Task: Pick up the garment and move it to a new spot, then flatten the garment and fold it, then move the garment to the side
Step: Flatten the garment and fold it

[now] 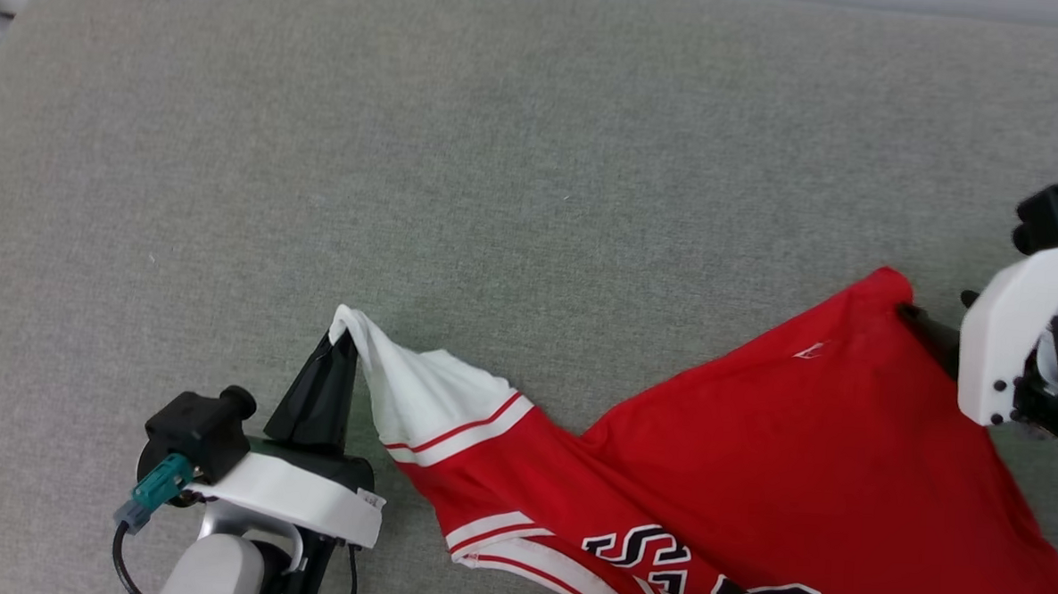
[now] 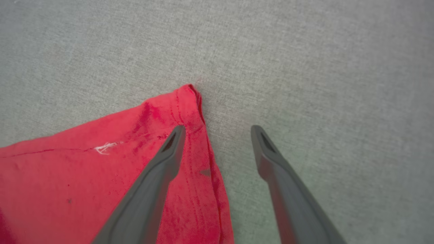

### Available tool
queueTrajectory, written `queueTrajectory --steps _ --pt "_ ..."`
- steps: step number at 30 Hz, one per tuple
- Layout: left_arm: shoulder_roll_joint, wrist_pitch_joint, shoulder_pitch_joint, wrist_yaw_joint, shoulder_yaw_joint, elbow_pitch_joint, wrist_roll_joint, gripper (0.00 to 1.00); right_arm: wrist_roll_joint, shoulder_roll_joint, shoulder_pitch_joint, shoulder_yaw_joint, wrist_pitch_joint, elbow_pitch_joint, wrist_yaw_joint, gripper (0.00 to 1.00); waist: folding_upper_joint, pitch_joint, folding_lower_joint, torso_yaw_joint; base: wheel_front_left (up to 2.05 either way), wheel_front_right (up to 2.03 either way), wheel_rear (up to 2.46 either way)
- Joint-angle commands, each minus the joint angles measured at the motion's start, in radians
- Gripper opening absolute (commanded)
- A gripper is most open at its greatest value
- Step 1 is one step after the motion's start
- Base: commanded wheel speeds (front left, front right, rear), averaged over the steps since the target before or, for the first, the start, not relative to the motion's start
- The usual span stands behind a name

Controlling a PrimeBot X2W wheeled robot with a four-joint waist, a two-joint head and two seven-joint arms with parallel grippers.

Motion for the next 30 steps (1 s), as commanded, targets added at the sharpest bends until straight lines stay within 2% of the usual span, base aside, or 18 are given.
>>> queueTrajectory --steps 1,11,12,13,17,23,30 --pt "-0.004 -0.007 -0.019 -0.003 -0.003 0.002 -0.003 0.0 0.008 -0.01 -0.028 0.02 0.024 0.004 0.0 1.0 0.0 0.038 -0.0003 0.024 0.0 0.0 0.0" --pt "-0.015 -0.018 -0.06 -0.013 -0.009 0.034 -0.013 0.0 0.096 -0.02 -0.032 0.197 0.157 0.093 0.001 1.0 0.0 0.084 -0.0003 0.043 0.0 0.0 0.0" --pt "-0.015 -0.019 -0.061 -0.014 -0.008 0.037 -0.014 0.0 0.102 -0.022 -0.032 0.204 0.158 0.099 0.001 0.43 0.0 0.082 -0.0003 0.044 0.0 0.0 0.0" --pt "-0.015 -0.019 -0.062 -0.014 -0.006 0.041 -0.015 0.0 0.105 -0.024 -0.034 0.208 0.151 0.104 0.001 0.0 0.0 0.079 -0.0003 0.044 0.0 0.0 0.0" --pt "-0.011 -0.02 -0.059 -0.016 0.001 0.055 -0.017 0.0 0.11 -0.035 -0.06 0.209 0.114 0.109 0.001 0.0 0.0 0.052 -0.0003 0.042 0.0 0.0 0.0" --pt "0.019 -0.021 -0.087 -0.017 0.009 0.062 -0.006 0.0 0.064 -0.062 -0.106 0.172 -0.005 0.108 -0.001 0.0 0.0 -0.013 -0.0003 0.029 0.0 0.0 0.0" --pt "0.075 0.016 -0.217 -0.014 0.027 0.078 0.004 0.0 -0.017 -0.022 -0.146 0.106 -0.122 0.139 -0.001 0.0 0.0 -0.097 -0.0003 -0.016 0.0 0.0 0.0"
